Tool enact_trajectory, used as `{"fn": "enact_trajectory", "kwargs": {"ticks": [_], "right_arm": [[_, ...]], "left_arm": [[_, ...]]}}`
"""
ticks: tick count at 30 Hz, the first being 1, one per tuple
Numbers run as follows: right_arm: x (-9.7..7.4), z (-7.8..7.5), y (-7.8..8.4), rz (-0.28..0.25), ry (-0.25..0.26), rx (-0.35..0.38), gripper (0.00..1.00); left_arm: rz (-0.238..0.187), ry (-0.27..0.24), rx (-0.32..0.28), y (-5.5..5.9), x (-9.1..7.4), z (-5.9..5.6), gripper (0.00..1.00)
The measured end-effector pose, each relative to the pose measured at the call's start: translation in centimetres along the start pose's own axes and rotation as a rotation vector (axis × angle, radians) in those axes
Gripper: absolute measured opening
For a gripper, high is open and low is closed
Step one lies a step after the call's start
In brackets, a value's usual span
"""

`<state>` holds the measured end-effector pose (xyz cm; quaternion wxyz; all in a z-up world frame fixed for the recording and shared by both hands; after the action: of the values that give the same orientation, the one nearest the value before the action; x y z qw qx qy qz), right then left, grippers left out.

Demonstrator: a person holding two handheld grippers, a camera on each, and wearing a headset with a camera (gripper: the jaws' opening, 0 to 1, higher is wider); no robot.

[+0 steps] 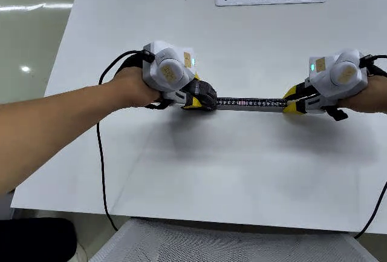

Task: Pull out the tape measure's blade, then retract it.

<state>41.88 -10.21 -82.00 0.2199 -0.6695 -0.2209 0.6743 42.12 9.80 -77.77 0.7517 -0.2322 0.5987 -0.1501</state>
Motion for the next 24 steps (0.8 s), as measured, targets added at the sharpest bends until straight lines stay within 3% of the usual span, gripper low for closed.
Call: {"fn": "enact_trajectory", "kwargs": {"ticks": [24], "right_arm": [[-2.8,-0.1,3.8,0.044,0.019,0.034,0.09]], "left_arm": [[0.004,0.002,0.001,0.2,0.1,0.3,0.29]]}}
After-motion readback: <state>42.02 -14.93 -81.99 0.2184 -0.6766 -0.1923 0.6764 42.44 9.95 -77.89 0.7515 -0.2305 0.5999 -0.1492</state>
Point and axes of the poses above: the centre of the closed fingertips' face, and the gripper's own axes: x roughly forward along the fingers, z roughly to its left, y roughly out of its underside, the point moved 2 cm from there along -x, roughly backward along the fingers, and after that the axes turned 1 degree about -y, right-handed, at the moved point
